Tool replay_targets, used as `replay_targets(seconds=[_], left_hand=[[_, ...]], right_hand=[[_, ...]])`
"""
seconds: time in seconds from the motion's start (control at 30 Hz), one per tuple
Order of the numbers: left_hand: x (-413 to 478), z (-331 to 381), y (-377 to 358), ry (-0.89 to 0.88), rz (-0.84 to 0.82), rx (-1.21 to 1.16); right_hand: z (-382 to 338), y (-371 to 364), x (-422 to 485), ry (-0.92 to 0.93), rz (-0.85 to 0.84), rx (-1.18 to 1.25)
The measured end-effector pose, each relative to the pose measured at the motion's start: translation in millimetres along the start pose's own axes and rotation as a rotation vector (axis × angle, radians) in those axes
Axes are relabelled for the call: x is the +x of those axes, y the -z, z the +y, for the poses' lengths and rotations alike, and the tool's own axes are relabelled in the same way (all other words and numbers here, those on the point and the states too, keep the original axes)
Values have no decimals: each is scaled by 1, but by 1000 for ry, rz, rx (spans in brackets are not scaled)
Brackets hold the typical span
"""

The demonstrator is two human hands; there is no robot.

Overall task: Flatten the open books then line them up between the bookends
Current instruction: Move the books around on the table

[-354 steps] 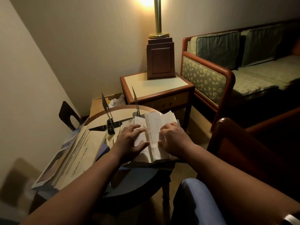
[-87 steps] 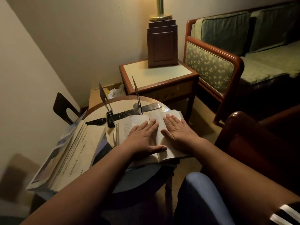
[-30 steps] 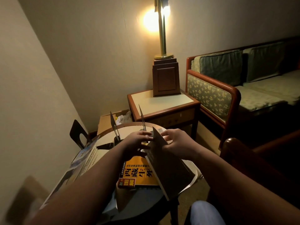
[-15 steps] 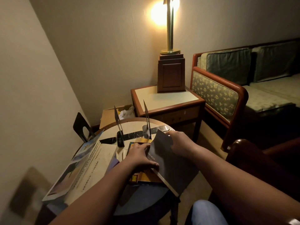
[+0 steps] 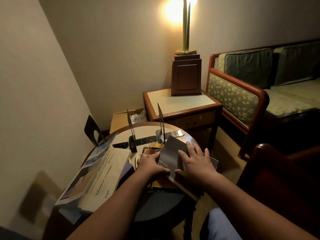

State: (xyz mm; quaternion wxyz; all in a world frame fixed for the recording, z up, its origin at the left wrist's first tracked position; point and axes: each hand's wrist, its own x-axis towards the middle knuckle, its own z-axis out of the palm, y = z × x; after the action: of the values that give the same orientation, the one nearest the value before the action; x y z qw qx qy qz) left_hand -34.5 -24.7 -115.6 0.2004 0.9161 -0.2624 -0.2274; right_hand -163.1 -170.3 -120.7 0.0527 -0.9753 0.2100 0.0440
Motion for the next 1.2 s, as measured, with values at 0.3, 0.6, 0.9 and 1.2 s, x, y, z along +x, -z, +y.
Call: replay_targets(seconds=[0.3,0.6,0.9,1.2], left_hand=[[-4,-10,1,16,29,-207],[7,-18,35,-59,-123,-495],[11,-21,30,-21,-230,-687],[-20,18,81,-153,-39,-640]], right_hand=[[17,-15,15,105,-75,25],[15,-2,55,328,-100,220],[18,-4,56,362,-47,264],[11,2,48,343,228,370]])
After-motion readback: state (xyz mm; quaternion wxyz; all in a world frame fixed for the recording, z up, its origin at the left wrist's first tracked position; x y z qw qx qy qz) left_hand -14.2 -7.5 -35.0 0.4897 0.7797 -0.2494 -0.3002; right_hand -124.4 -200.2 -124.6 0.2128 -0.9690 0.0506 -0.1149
